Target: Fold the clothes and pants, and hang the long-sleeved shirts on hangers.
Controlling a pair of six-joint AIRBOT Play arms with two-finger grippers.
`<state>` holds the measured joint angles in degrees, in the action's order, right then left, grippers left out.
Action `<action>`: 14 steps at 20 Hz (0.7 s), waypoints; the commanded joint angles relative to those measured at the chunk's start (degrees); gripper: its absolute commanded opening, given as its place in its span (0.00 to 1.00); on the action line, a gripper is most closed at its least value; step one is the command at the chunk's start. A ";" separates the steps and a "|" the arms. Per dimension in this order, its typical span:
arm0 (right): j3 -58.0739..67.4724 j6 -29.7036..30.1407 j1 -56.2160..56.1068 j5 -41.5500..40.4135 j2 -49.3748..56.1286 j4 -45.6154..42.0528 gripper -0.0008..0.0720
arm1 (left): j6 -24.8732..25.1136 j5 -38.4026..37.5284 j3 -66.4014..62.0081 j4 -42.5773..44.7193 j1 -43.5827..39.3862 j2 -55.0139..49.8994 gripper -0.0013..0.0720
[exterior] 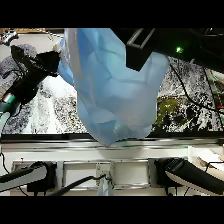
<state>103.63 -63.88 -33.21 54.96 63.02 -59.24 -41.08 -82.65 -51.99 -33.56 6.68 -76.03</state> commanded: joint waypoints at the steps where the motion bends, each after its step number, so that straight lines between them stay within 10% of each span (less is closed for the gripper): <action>1: 0.00 0.09 -0.04 -0.98 0.22 1.99 0.04 | -1.31 -2.27 -0.44 -1.01 0.50 -0.02 0.03; 14: 0.00 0.39 -0.04 1.88 -0.48 6.08 0.04 | -7.02 -2.05 -0.46 -1.25 3.43 -3.06 0.03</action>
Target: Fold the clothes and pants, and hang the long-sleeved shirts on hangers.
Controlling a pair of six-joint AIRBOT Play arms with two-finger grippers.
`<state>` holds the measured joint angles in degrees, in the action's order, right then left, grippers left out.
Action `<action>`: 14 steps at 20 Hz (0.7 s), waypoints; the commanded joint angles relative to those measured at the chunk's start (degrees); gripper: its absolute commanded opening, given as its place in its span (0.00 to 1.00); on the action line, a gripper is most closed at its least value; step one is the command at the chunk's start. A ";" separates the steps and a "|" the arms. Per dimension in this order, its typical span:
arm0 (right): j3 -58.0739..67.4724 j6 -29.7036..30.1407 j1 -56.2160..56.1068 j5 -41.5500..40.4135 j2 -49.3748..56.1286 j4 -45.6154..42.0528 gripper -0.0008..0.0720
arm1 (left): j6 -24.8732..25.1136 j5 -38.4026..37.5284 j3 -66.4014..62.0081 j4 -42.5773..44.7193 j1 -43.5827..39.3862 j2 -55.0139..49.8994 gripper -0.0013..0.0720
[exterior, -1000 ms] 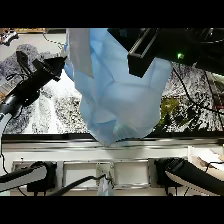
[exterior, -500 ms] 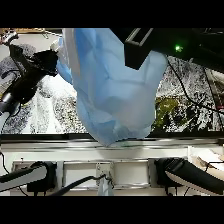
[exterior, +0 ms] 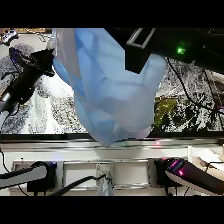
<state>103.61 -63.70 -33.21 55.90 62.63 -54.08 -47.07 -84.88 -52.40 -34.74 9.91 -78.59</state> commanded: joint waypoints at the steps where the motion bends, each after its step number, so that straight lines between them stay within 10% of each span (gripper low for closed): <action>1: 0.02 0.37 -0.04 1.31 -0.07 0.37 0.04 | -1.03 0.09 -0.04 -0.07 0.22 -0.50 0.03; 14: 0.02 10.38 -0.04 1.92 -0.09 -15.06 0.04 | -1.01 -0.85 -0.07 -1.29 0.33 -0.63 0.03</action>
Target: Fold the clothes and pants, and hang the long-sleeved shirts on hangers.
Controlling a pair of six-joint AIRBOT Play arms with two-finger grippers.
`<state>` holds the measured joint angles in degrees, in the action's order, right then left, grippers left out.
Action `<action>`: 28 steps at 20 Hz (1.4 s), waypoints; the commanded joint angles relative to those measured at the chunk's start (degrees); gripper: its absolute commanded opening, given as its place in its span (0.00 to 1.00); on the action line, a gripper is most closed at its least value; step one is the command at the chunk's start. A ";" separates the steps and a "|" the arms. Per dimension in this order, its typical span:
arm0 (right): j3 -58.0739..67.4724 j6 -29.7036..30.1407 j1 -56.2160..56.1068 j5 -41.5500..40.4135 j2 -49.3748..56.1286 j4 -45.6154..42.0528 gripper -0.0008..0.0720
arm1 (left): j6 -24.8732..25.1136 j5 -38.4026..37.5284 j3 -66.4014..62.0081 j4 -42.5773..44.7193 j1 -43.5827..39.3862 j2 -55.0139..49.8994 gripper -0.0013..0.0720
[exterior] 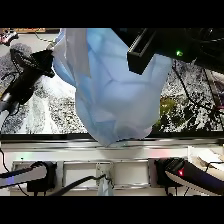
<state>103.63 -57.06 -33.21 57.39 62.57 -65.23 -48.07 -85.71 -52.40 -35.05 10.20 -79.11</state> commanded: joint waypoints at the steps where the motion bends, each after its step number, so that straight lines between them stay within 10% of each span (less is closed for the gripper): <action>1: 0.00 4.28 -0.04 0.96 -0.02 -4.74 0.04 | 0.02 0.09 -0.07 -2.19 0.07 -0.22 0.03; 12: 0.00 5.77 -0.02 10.43 -0.07 -15.26 0.04 | 12.63 3.32 -0.52 -0.59 2.97 -0.13 0.03; 28: 0.00 5.75 -0.04 6.71 -0.04 -19.61 0.04 | 4.76 7.04 -3.98 12.33 4.02 -0.11 0.03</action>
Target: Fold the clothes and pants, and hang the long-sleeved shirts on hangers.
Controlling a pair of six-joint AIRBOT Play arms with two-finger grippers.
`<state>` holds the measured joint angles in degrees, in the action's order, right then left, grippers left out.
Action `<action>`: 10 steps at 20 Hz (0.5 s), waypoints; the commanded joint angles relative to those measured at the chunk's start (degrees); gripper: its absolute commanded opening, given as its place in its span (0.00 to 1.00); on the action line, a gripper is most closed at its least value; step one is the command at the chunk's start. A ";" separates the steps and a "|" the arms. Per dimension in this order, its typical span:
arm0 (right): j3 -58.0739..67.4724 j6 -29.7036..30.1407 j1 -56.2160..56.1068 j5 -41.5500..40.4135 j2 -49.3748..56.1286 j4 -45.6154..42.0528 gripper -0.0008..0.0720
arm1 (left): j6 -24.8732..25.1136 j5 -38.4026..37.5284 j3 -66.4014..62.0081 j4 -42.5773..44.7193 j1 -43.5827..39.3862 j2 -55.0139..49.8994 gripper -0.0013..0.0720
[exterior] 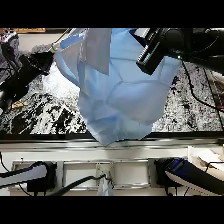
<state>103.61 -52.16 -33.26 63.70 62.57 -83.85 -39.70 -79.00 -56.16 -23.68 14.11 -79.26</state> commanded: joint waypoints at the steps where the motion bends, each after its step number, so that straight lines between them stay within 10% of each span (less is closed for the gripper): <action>1: 0.02 1.01 0.00 0.90 -0.04 -1.09 0.04 | -4.87 0.33 -0.61 0.96 0.28 0.04 0.03; 10: 0.02 5.38 0.00 4.92 0.00 -5.60 0.04 | -6.60 -1.88 -7.80 2.19 2.54 0.85 0.03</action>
<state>103.63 -47.72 -33.28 67.40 62.54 -87.31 -45.89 -79.70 -61.39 -22.50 16.25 -78.85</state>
